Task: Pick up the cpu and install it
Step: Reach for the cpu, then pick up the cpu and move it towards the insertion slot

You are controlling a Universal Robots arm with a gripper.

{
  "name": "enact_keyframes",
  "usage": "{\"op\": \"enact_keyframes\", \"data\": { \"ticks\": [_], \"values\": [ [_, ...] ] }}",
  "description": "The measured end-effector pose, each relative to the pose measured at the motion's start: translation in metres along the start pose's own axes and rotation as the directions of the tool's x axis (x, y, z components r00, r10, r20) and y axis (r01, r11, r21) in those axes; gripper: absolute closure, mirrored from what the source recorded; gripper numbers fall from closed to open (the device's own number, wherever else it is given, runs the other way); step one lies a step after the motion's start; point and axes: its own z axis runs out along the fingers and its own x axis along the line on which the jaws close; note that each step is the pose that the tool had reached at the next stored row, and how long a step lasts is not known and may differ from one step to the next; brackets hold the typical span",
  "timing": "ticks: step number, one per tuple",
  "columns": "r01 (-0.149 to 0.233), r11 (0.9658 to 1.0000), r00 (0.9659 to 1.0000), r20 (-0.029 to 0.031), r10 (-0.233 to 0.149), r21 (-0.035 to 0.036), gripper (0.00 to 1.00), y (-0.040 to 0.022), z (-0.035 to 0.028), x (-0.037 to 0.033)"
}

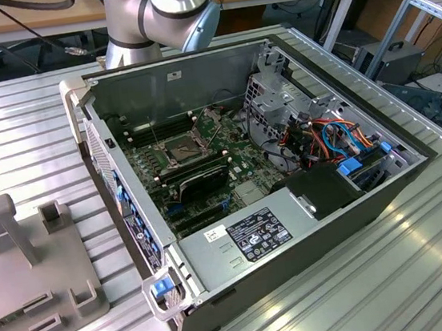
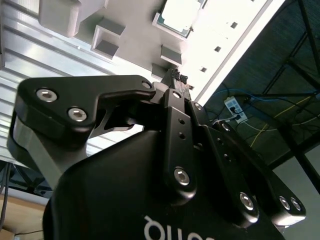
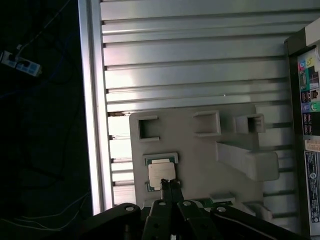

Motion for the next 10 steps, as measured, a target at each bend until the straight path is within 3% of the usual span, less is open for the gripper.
{"op": "enact_keyframes", "data": {
  "ticks": [2, 10],
  "values": [
    [0.000, 1.0000, 1.0000, -0.0028, 0.000, 0.0004, 0.89, -0.0002, 0.0023, 0.0007],
    [0.000, 1.0000, 1.0000, -0.0024, 0.000, 0.0050, 0.89, -0.0001, 0.0023, 0.0008]
  ]
}}
